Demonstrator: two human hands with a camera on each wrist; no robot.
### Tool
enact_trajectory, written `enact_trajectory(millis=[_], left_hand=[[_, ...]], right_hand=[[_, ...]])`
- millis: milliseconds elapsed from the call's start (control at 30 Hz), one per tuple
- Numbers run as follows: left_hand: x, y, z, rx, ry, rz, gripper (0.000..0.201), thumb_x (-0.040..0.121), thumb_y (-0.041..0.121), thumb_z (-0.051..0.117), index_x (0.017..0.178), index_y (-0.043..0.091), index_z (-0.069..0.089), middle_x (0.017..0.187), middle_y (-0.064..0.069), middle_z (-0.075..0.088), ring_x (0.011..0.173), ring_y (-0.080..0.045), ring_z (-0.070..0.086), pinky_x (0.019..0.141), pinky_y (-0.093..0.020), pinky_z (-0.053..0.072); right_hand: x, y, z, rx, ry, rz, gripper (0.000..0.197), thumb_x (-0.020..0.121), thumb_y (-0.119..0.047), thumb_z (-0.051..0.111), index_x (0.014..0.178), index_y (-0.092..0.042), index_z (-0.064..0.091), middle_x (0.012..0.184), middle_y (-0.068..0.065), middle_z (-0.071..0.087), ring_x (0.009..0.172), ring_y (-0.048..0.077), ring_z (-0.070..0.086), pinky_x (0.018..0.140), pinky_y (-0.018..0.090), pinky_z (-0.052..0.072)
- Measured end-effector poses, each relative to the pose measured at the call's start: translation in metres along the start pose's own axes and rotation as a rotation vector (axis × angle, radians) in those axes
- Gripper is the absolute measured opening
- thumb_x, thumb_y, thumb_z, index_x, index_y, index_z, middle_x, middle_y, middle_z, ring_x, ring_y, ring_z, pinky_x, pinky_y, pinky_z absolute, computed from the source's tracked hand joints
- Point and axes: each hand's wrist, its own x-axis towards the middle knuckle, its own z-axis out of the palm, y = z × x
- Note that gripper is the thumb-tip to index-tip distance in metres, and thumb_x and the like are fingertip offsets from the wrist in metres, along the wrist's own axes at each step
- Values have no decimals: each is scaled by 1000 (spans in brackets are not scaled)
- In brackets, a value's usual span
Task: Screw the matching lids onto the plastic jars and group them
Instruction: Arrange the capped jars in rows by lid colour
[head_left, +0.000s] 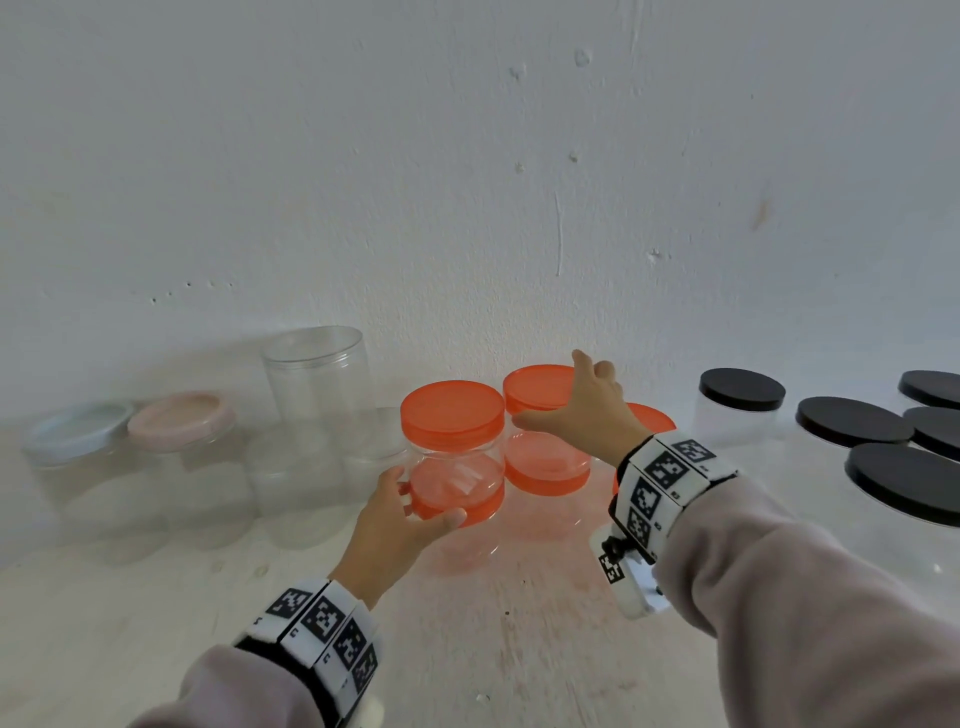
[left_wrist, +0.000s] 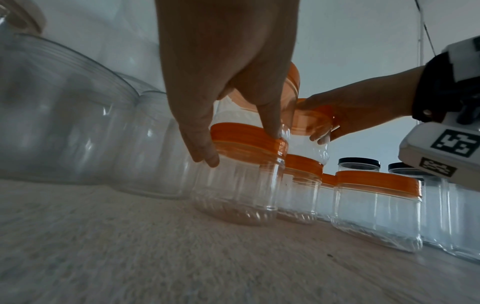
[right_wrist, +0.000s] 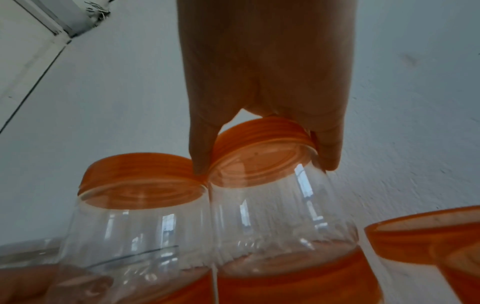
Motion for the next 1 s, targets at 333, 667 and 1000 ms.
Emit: enact_trajectory(millis=[333, 667, 1000], left_hand=[[0, 5, 15, -16, 59, 45, 84, 72, 32, 81, 139, 14, 34, 132, 0, 47, 112, -14, 49, 92, -29, 41], [13, 6, 24, 29, 74, 54, 74, 71, 24, 82, 131, 11, 41, 129, -6, 51, 119, -23, 49, 102, -41, 43], [33, 13, 40, 59, 120, 65, 73, 76, 24, 78, 134, 2, 40, 129, -13, 52, 119, -26, 50, 102, -43, 43]], right_hand=[[-32, 26, 41, 391, 78, 275, 138, 66, -21, 89, 149, -20, -21, 155, 17, 11, 141, 34, 23, 112, 48, 29], [-29, 28, 60, 372, 117, 333, 118, 74, -10, 82, 150, -2, -9, 154, 22, 13, 141, 35, 23, 114, 41, 26], [-10, 32, 75, 256, 208, 374, 87, 78, -29, 80, 135, 6, 24, 141, 22, 31, 128, 32, 35, 100, 32, 31]])
